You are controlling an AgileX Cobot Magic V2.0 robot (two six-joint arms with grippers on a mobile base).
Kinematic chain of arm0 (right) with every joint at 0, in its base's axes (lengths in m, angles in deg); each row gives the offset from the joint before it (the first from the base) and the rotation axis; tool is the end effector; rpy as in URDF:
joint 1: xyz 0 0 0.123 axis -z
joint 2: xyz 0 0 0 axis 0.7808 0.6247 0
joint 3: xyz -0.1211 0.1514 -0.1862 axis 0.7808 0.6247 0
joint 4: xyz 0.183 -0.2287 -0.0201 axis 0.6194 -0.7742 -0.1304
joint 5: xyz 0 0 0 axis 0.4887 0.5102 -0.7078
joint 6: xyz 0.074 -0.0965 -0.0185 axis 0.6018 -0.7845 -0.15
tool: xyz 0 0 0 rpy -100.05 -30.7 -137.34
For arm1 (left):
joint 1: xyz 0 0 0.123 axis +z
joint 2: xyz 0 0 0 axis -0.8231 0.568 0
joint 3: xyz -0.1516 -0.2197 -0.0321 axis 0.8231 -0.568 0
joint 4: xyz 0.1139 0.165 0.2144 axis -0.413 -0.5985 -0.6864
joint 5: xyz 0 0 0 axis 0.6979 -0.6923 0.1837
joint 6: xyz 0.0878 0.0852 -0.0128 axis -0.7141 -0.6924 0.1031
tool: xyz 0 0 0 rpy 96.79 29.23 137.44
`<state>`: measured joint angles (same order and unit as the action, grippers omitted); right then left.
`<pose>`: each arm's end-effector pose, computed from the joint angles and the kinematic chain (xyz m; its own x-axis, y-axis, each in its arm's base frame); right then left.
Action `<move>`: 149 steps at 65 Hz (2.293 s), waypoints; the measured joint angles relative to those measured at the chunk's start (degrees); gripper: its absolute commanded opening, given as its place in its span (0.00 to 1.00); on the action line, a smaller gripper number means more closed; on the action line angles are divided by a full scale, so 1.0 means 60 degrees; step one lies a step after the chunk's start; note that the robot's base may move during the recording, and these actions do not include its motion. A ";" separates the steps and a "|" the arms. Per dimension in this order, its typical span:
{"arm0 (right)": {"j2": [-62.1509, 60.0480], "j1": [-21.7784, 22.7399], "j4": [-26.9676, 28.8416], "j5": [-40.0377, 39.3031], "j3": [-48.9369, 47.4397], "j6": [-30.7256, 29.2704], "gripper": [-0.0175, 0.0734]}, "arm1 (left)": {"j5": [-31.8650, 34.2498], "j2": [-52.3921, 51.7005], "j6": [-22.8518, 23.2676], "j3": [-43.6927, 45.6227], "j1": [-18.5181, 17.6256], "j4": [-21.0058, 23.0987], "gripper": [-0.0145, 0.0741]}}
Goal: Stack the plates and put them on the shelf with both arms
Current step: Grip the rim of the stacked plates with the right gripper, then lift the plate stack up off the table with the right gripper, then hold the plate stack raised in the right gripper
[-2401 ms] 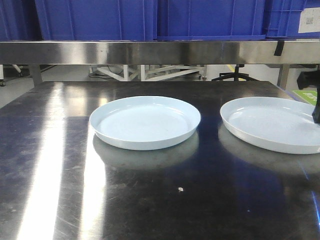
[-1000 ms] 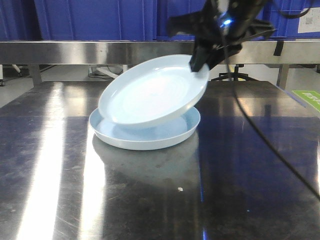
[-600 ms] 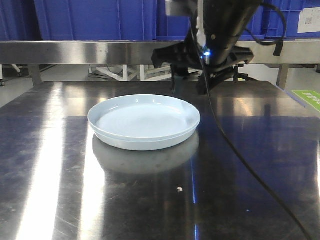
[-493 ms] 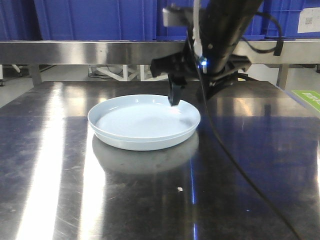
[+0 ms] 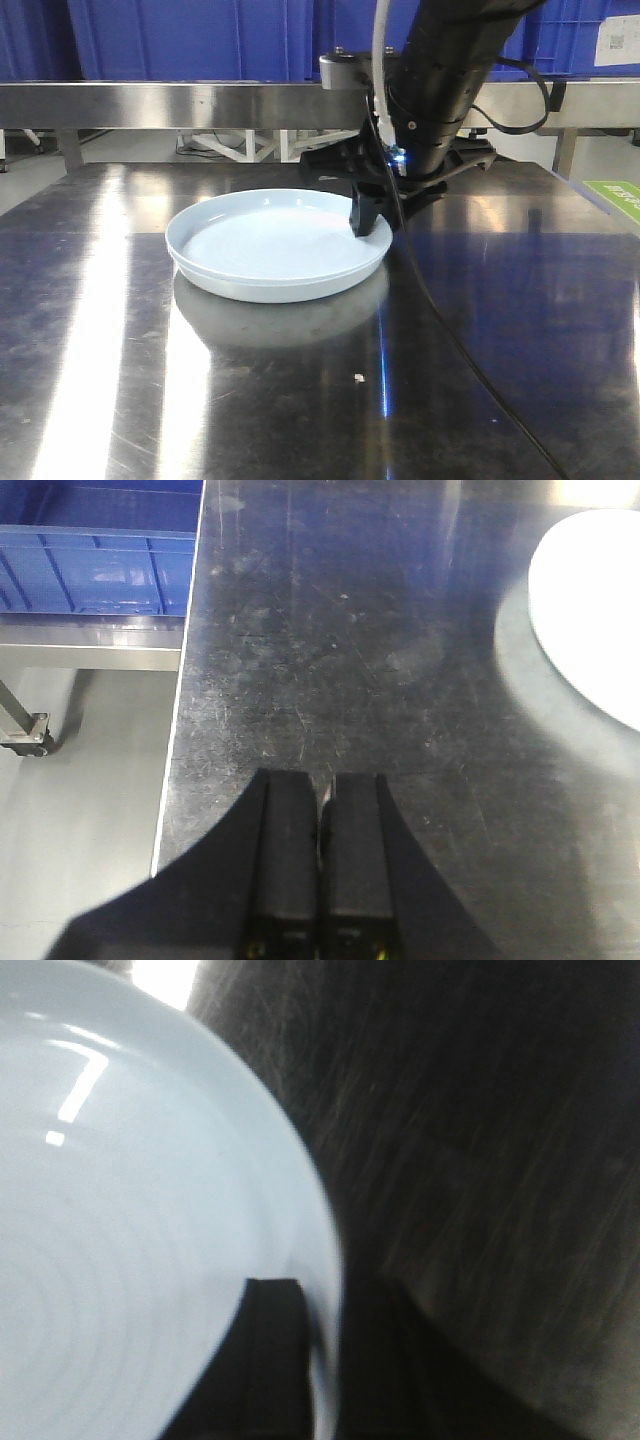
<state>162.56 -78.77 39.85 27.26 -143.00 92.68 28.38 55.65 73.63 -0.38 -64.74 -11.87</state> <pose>0.4176 0.2102 0.1401 -0.8103 -0.1807 -0.5574 -0.2697 0.9595 0.0811 0.2107 -0.0369 0.2089 -0.5734 0.0069 -0.8193 0.1282 0.9884 -0.0813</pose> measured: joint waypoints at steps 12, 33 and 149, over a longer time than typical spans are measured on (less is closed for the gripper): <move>-0.0556 0.0000 -0.0087 -0.0084 0.0057 0.0039 0.22 | 0.0000 0.0000 0.0000 0.0000 0.0000 0.0000 0.26; -0.3589 0.1271 -0.0433 -0.0780 0.1076 -0.0029 0.22 | 0.0000 0.0000 0.0000 0.0000 0.0000 0.0000 0.26; -1.4440 0.4449 -0.0493 -0.0598 0.9210 -0.0052 0.22 | -0.0021 0.0000 0.0000 0.0000 0.0000 0.0000 0.26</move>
<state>75.92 -52.08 36.89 23.67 -87.75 92.36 28.25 55.65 73.63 -0.38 -64.74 -11.87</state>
